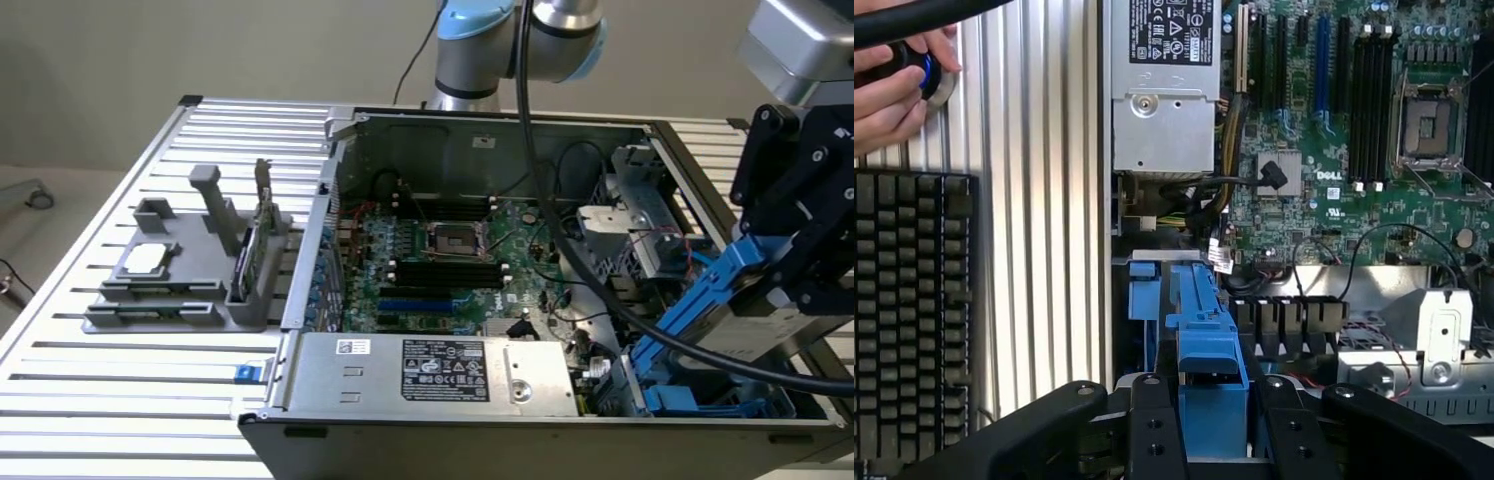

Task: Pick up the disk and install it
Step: 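Insert the disk into the insertion slot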

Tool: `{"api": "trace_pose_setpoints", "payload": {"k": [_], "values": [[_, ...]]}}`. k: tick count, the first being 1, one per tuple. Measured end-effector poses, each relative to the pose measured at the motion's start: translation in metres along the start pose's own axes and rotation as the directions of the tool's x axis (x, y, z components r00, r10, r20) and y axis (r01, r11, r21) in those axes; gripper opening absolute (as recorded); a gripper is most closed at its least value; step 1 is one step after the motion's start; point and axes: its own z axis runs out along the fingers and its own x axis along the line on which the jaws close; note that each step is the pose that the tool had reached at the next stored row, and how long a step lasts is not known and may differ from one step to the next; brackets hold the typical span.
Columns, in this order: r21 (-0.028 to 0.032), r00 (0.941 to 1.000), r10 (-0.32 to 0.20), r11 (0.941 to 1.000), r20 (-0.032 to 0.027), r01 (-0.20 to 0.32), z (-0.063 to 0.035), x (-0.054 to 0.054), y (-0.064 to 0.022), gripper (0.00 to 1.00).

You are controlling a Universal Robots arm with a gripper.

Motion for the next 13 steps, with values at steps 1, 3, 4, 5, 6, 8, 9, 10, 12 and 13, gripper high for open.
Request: {"api": "trace_pose_setpoints", "payload": {"k": [1,3,4,5,6,8,9,10,12,13], "values": [[0.0000,1.0000,0.000,1.0000,0.0001,0.000,0.0006,0.0000,0.0000,0.33],[0.0000,1.0000,0.000,1.0000,0.0000,0.000,0.0016,0.0001,0.0000,0.33],[0.0000,1.0000,0.000,1.0000,0.0002,0.000,0.0021,0.0001,0.0000,0.33],[0.0000,1.0000,0.000,1.0000,0.0002,0.000,0.0026,0.0002,0.0000,0.33],[0.0000,1.0000,0.000,1.0000,0.0005,0.000,0.0031,0.0002,0.0000,0.33],[0.0000,1.0000,-0.001,1.0000,0.0012,0.001,0.0039,0.0003,0.0000,0.33],[-0.0001,1.0000,-0.001,1.0000,0.0016,0.001,0.0042,0.0004,0.0001,0.33],[-0.0001,1.0000,-0.002,1.0000,0.0018,0.002,0.0045,0.0005,0.0001,0.33],[-0.0002,1.0000,-0.005,1.0000,0.0027,0.005,0.0053,0.0006,0.0001,0.33],[-0.0004,1.0000,-0.007,1.0000,0.0032,0.007,0.0058,0.0007,0.0001,0.33]]}}
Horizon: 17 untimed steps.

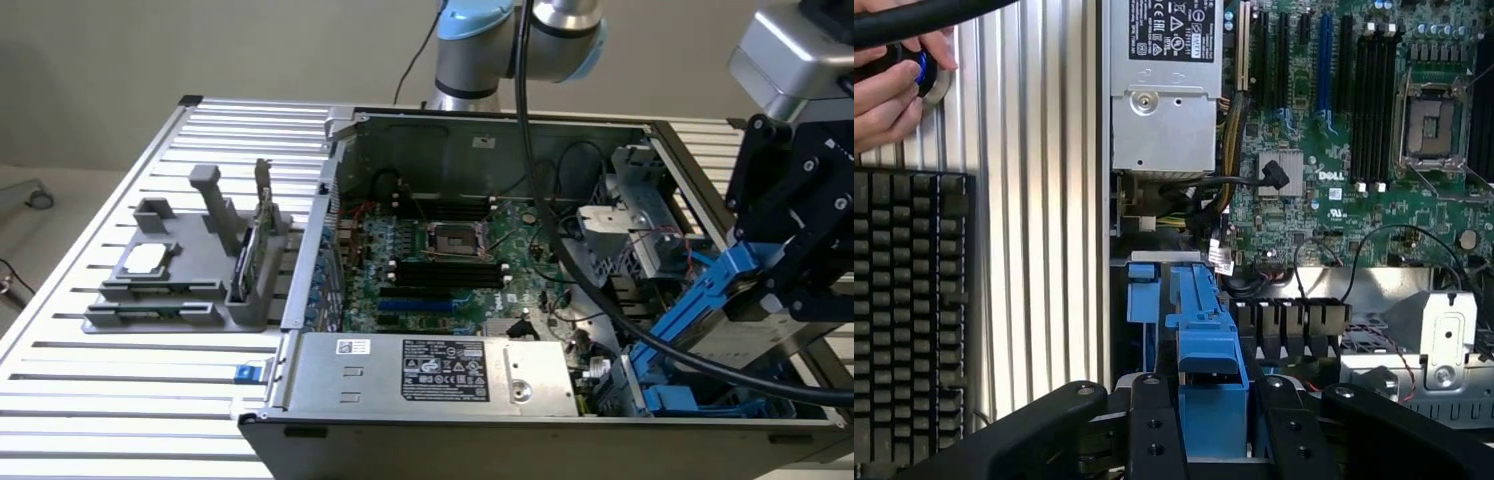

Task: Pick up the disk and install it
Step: 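Insert the disk into the insertion slot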

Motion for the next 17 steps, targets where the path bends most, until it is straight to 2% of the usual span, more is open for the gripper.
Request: {"api": "trace_pose_setpoints", "payload": {"k": [13,15,16,17], "values": [[-0.0013,0.9998,-0.020,0.9998,0.0013,0.020,0.0039,0.0012,0.0001,0.33],[-0.0014,0.9998,-0.022,0.9998,0.0011,0.022,0.0040,0.0014,0.0001,0.34],[-0.0014,0.9997,-0.023,0.9997,0.0013,0.023,0.0042,0.0016,0.0001,0.40],[-0.0015,0.9997,-0.023,0.9997,0.0016,0.023,0.0044,0.0017,0.0001,0.40]]}}
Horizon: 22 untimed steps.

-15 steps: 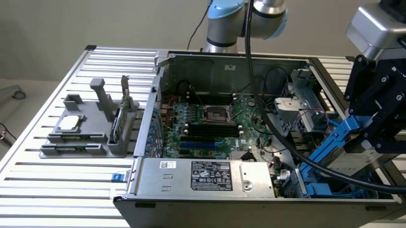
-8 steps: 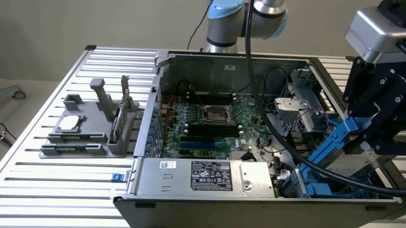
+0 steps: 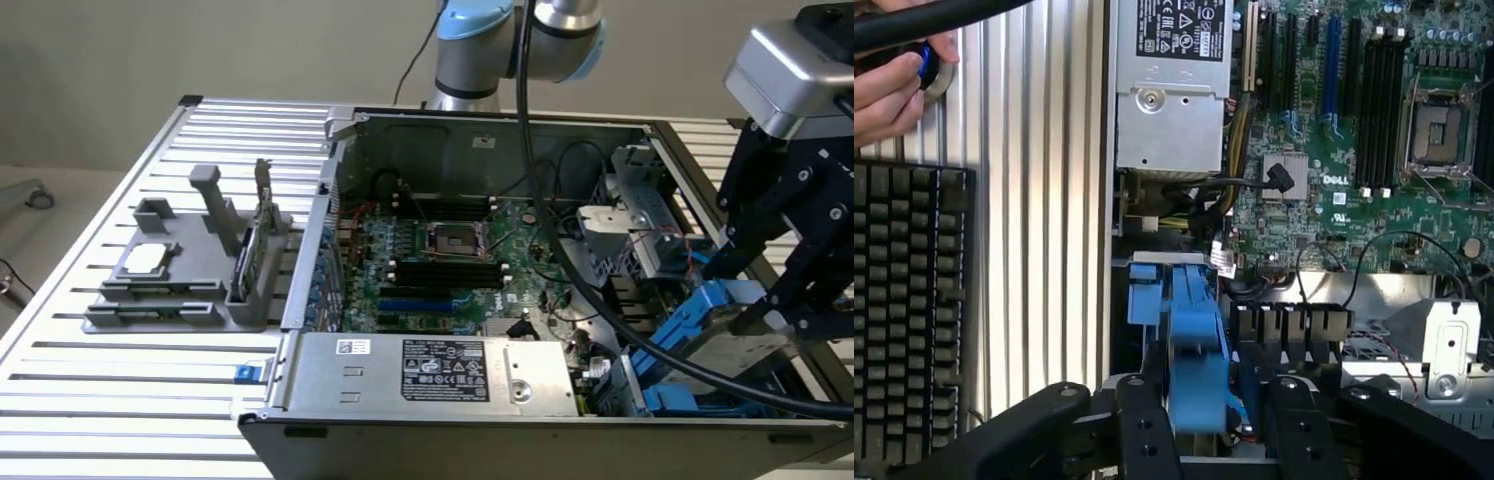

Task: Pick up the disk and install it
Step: 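Insert the disk into the insertion slot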

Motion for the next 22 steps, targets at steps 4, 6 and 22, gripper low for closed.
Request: {"api": "trace_pose_setpoints", "payload": {"k": [4,6,22], "values": [[-0.0001,1.0000,-0.002,1.0000,-0.0002,0.002,0.0001,0.0007,0.0000,0.47],[-0.0003,1.0000,-0.003,1.0000,-0.0001,0.003,0.0001,0.0011,0.0001,0.47],[-0.0008,0.9999,-0.011,0.9999,0.0003,0.011,0.0007,0.0016,-0.0004,0.14]]}}
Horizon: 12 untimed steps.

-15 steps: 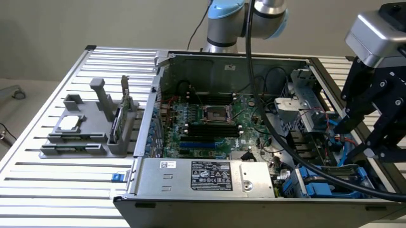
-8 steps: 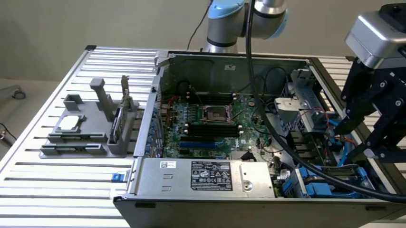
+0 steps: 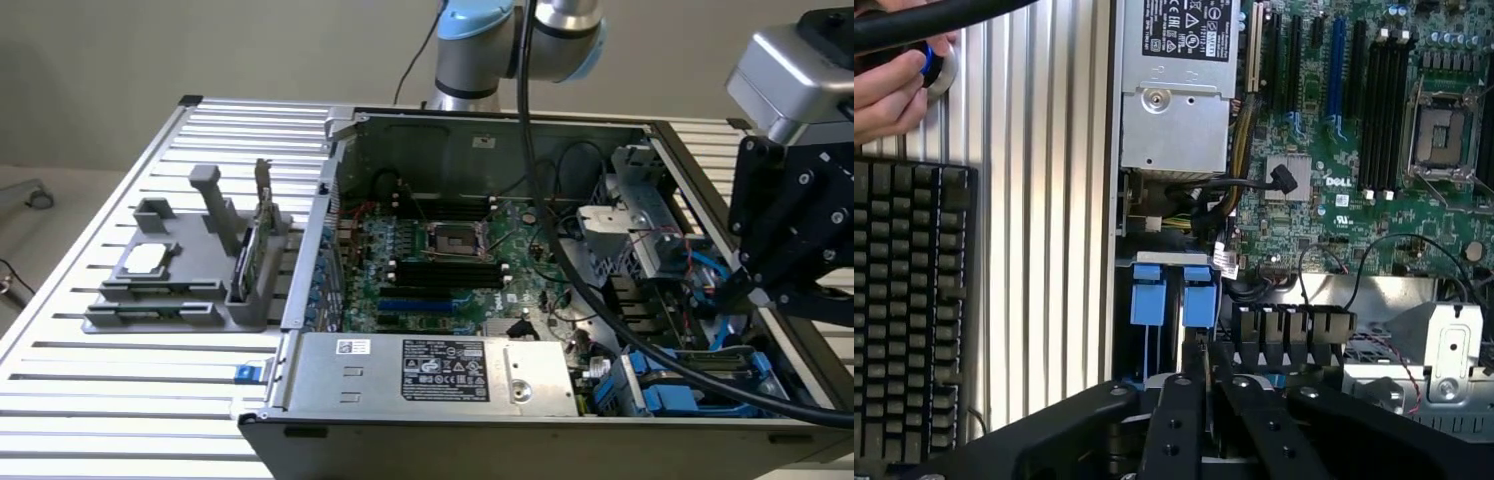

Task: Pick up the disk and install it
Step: 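Insert the disk into the insertion slot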

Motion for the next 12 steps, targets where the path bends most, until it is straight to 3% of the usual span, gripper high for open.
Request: {"api": "trace_pose_setpoints", "payload": {"k": [1,9,12], "values": [[-0.0001,1.0000,-0.001,1.0000,0.0001,0.001,0.0001,0.000,-0.0011,0.11],[-0.0005,1.0000,-0.008,1.0000,0.0000,0.008,0.0002,-0.001,-0.0198,0.11],[-0.0005,1.0000,-0.008,1.0000,0.0001,0.008,0.0003,-0.002,-0.0229,0.11]]}}
